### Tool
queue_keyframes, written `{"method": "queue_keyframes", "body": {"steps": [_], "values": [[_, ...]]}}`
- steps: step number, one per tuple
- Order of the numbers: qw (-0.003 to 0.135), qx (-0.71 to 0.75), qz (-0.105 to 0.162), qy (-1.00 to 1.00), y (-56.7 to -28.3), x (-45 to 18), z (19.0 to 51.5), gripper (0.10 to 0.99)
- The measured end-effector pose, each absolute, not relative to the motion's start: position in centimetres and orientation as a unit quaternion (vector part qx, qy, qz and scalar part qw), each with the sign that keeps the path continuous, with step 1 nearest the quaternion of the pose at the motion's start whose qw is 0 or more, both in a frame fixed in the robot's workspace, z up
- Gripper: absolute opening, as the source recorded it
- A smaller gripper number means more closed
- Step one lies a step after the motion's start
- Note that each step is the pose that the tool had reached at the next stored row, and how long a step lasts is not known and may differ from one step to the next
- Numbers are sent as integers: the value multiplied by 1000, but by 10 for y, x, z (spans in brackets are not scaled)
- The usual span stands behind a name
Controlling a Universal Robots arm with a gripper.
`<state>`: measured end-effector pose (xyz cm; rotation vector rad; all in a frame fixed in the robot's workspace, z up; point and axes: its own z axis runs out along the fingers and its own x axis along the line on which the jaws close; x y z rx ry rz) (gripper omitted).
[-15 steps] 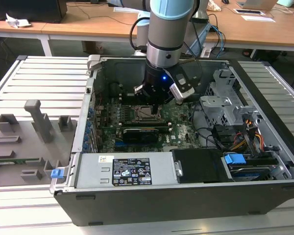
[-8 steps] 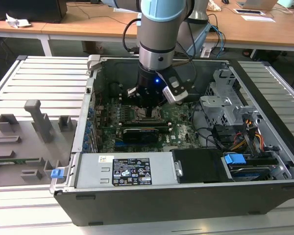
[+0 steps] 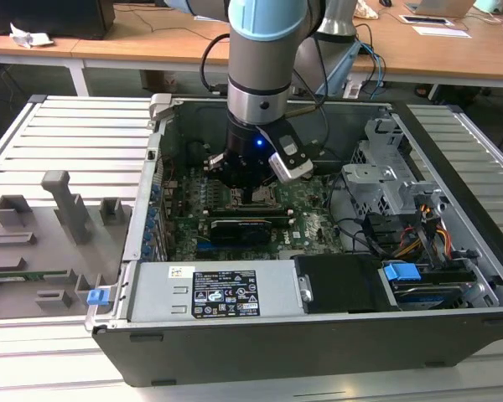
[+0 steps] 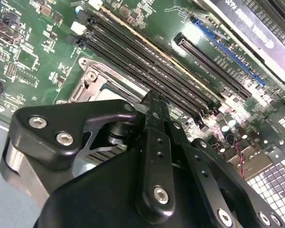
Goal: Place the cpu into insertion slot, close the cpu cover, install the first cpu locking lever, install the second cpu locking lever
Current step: 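Install the second cpu locking lever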
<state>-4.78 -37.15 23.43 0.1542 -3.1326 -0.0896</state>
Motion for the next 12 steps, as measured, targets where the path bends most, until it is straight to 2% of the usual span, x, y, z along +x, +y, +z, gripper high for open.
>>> {"method": "queue_keyframes", "body": {"steps": [12], "values": [[1, 49, -47, -998, -377, -51, 230, 110]]}}
